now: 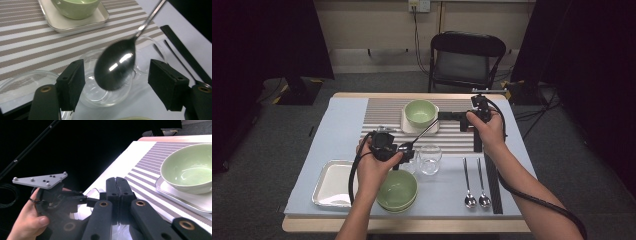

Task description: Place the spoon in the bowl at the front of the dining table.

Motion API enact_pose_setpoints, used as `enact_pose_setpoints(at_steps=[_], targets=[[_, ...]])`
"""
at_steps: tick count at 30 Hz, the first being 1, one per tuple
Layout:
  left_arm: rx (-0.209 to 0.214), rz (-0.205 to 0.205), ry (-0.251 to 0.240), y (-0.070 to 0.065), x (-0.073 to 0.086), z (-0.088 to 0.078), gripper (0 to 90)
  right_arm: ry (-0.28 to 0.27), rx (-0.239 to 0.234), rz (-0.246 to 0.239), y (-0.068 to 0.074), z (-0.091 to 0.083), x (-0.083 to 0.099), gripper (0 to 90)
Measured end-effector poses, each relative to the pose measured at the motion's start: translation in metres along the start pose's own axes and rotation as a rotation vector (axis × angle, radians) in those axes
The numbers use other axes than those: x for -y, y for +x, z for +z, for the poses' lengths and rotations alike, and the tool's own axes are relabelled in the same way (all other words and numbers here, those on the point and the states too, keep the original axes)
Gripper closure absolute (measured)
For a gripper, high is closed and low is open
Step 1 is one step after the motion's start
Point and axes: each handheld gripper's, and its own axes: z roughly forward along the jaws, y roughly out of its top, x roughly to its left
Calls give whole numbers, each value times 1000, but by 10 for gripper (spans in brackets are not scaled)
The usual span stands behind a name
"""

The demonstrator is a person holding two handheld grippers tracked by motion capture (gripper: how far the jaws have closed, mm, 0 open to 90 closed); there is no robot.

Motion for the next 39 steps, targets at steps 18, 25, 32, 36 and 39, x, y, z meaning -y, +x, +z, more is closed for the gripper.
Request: enact_pose_setpoints(at_steps=[18, 25, 32, 36, 39], targets=[[36, 26, 18, 10, 17, -17, 266, -17, 41, 9, -10, -5, -3, 899], [21, 24, 32, 14, 23, -20, 266, -22, 45, 15, -11, -6, -5, 899], [30, 27, 37, 17, 29, -22, 266, -23, 51, 1, -11, -4, -6, 899], [29, 18, 39, 18, 32, -23, 266, -19, 49, 2, -10, -3, -7, 899], [27, 22, 42, 20, 34, -24, 266, -21, 47, 3, -10, -3, -7, 899]])
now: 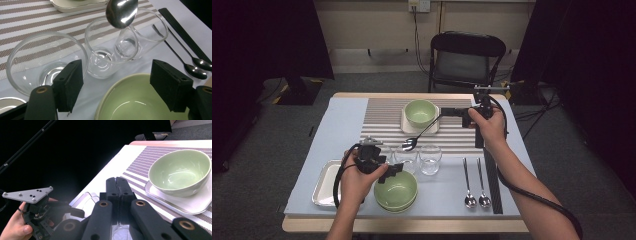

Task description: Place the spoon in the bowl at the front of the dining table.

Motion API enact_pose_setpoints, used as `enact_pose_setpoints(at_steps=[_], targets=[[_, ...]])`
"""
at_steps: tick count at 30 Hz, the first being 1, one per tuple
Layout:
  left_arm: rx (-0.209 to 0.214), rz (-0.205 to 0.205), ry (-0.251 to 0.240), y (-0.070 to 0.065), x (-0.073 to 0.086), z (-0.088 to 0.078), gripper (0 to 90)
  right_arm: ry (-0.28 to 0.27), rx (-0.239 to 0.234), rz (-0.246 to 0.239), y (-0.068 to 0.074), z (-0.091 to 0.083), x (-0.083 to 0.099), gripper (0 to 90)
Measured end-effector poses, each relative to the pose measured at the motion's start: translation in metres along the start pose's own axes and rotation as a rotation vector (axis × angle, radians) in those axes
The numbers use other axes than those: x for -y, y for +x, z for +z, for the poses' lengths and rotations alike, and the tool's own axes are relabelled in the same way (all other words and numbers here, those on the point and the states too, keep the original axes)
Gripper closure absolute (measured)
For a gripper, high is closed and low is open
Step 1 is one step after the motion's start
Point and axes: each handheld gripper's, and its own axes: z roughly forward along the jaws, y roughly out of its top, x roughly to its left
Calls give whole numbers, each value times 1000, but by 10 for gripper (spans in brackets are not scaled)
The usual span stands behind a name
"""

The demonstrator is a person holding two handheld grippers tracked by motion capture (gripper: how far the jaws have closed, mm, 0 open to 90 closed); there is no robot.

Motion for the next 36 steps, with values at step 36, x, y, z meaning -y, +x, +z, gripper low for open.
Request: enact_pose_setpoints(at_steps=[36], targets=[[-9, -1, 13, 7, 26, -9, 267, -1, 14, -6, -2, 4, -4, 899]])
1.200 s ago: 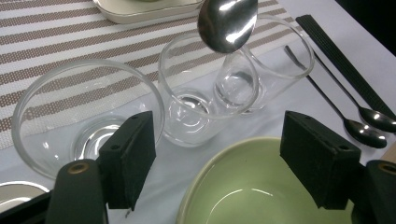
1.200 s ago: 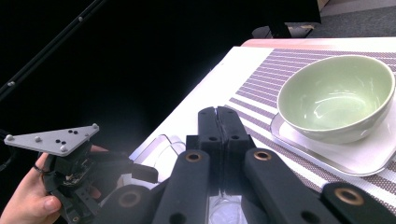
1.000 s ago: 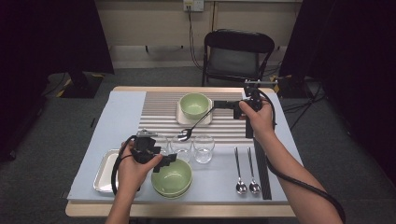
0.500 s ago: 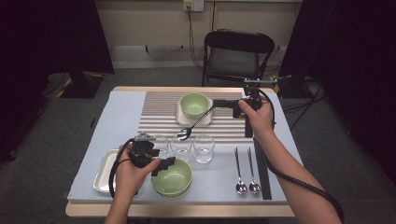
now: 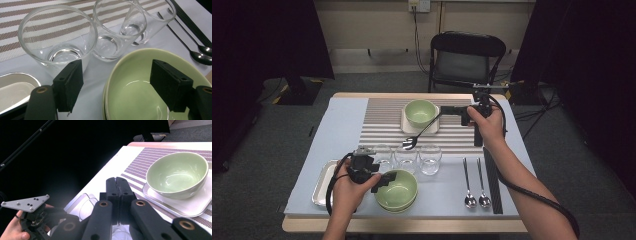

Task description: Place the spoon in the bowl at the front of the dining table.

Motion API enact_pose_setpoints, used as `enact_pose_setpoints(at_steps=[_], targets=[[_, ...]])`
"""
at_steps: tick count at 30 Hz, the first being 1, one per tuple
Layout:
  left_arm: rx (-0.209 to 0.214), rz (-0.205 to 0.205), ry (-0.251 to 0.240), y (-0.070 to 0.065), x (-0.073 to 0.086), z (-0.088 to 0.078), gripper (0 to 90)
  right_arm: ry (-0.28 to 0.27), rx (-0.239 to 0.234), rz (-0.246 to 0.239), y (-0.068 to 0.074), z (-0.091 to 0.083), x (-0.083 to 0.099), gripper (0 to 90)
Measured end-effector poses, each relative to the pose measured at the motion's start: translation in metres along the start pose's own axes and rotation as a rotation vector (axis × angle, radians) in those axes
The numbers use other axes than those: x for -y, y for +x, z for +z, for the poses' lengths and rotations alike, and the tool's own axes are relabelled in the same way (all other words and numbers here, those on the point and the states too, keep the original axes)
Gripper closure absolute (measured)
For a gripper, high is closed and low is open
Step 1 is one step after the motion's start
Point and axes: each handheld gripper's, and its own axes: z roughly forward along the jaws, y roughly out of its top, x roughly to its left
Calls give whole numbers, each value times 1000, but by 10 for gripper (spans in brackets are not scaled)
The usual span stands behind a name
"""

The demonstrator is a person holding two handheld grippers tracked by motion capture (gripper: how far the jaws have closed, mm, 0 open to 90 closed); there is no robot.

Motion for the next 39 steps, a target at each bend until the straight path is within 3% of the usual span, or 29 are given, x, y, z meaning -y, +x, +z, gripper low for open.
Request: enact_pose_setpoints(at_steps=[16, 39], targets=[[-5, -9, 1, 4, 4, -5, 271, -9, 30, -3, -6, 9, -8, 899], [0, -13, 10, 6, 7, -3, 272, -61, 119, -9, -16, 13, -19, 898]])
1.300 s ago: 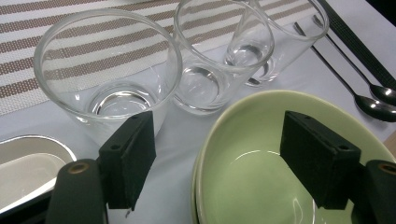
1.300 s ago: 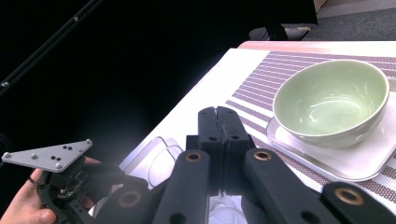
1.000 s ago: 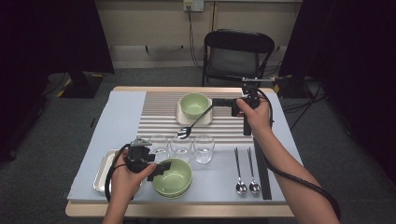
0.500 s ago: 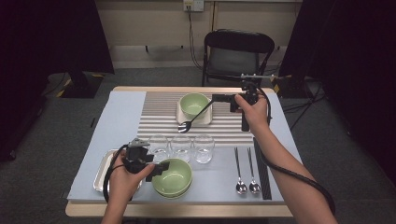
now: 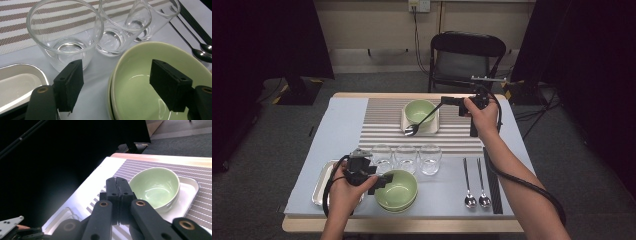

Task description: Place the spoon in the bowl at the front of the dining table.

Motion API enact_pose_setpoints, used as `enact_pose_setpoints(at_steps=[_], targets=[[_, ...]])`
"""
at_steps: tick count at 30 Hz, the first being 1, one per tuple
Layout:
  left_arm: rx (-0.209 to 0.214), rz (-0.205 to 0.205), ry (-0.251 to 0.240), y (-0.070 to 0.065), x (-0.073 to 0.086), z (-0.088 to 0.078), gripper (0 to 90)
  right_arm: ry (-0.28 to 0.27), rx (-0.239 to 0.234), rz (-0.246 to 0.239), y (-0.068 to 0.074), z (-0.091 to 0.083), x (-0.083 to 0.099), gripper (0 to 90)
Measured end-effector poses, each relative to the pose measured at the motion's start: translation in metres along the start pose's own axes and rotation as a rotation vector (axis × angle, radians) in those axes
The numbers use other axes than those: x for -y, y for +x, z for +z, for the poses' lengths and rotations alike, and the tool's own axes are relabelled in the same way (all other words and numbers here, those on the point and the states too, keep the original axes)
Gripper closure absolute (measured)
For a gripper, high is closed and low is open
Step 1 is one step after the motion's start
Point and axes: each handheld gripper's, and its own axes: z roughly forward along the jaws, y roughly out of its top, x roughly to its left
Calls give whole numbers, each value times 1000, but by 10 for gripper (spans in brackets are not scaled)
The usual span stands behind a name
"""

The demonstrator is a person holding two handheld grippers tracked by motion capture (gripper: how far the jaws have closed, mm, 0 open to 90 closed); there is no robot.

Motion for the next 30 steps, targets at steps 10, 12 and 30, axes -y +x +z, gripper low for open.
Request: enact_pose_setpoints(at_steps=[10, 12, 30], targets=[[2, -2, 1, 1, 0, 0, 272, -15, 16, 13, -3, 4, -2, 899], [-1, -1, 1, 1, 0, -1, 272, -16, 15, 14, -4, 5, -2, 899], [-5, 10, 9, 2, 2, 1, 272, -21, 24, 25, -8, 11, -4, 899]])
